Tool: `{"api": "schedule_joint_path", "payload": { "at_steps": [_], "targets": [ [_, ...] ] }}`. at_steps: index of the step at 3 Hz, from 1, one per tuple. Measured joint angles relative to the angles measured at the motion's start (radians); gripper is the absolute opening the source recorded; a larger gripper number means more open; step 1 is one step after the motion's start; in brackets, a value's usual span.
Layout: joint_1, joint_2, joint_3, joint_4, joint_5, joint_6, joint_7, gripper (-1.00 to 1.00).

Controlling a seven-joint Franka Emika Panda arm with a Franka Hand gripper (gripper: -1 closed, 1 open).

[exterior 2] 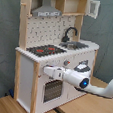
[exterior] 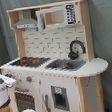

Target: Play with the kitchen

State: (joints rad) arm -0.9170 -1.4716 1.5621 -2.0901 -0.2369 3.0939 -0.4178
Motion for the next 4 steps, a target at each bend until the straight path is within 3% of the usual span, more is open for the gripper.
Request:
{"api": "schedule_joint_path", "payload": {
  "at_steps": [3, 4],
  "targets": [
    [0.000, 0.001, 0.002, 0.000, 0.001, 0.005, -0.307, -1.00],
    [0.000, 0.001, 0.004, 0.000, 0.001, 0.005, -0.306, 1.00]
  ]
}}
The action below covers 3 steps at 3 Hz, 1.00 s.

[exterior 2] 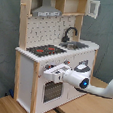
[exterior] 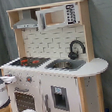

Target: Play with the kitchen

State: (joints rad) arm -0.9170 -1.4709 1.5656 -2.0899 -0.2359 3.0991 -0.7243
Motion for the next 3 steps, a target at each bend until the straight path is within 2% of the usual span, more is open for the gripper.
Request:
{"api": "schedule_joint_path", "payload": {
  "at_steps": [1, 2, 3],
  "targets": [
    [0.041, 0.012, 0.003, 0.019, 0.004, -0.025, 0.006, 1.00],
    [0.103, 0.015, -0.024, -0.045, 0.011, -0.056, 0.051, 1.00],
    [0.153, 0.015, -0.024, -0.126, 0.011, -0.058, 0.084, 1.00]
  ]
}}
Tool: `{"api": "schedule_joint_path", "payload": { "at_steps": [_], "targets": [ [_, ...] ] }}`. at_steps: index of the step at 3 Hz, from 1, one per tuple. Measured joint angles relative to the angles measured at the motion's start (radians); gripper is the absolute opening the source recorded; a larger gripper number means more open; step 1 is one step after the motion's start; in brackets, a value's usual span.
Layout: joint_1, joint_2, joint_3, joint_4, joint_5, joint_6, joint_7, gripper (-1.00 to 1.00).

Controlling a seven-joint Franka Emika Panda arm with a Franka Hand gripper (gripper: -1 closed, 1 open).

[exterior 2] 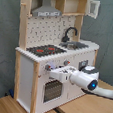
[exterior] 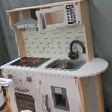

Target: Play with the kitchen

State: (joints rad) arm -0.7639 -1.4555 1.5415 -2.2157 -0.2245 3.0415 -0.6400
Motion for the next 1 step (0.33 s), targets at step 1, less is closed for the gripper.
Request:
{"api": "schedule_joint_path", "payload": {
  "at_steps": [1],
  "targets": [
    [0.066, 0.000, 0.006, -0.069, 0.000, -0.010, 0.037, 1.00]
  ]
}}
